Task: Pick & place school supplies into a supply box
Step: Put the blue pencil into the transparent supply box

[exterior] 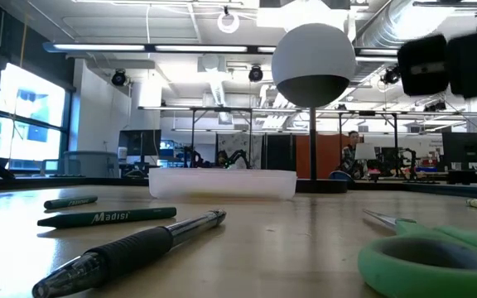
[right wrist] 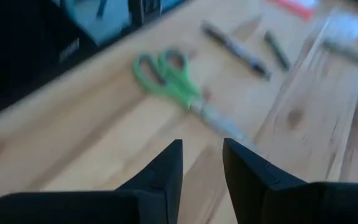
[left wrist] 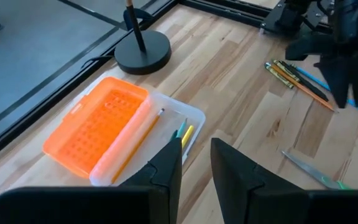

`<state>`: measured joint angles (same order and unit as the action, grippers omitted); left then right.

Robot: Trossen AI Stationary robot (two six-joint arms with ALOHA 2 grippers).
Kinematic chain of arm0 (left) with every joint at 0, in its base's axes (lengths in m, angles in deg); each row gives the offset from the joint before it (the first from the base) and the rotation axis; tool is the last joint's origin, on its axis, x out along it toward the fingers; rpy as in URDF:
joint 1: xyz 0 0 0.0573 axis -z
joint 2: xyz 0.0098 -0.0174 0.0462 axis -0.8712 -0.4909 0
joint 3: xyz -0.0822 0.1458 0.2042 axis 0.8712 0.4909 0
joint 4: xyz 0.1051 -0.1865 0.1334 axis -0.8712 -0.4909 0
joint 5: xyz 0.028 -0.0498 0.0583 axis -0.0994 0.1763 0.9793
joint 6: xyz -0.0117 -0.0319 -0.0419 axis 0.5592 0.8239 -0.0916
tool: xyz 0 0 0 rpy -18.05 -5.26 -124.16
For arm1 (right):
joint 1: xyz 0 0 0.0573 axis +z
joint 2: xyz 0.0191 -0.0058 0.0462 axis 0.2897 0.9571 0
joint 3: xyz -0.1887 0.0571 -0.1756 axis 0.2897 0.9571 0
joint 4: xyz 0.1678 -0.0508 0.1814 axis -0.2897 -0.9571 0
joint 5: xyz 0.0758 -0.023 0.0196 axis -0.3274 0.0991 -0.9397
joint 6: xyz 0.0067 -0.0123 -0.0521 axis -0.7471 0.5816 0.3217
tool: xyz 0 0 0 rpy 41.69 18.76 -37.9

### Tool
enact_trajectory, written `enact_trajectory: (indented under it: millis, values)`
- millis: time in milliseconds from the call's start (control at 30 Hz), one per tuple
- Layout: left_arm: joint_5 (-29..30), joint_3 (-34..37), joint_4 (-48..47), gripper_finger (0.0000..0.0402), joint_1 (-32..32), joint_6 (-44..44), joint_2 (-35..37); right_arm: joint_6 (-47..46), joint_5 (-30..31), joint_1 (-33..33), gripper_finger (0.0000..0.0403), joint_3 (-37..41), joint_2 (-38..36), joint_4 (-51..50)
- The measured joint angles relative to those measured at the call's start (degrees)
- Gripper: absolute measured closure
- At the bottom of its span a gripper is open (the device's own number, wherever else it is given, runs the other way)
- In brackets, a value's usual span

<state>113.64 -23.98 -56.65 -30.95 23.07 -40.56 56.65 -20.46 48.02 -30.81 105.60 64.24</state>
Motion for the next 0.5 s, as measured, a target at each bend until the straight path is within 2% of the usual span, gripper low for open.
enact_trajectory:
  millis: [133, 333, 500]
  values:
    - [-0.17, 0.00, 0.01, 0.0284, 0.00, -0.26, 0.00, -8.67, 1.59, 0.00, 0.0309, -0.07, -0.02, 1.88]
    - [-0.86, 0.00, 0.05, 0.0284, 0.00, -0.25, 0.00, -21.22, -7.63, 5.66, 0.0309, 0.04, 0.53, -18.29]
    - [-0.57, 0.00, 0.05, 0.0284, 0.00, -0.26, 0.00, -23.39, -7.40, 12.41, 0.0309, 0.03, 3.58, -19.20]
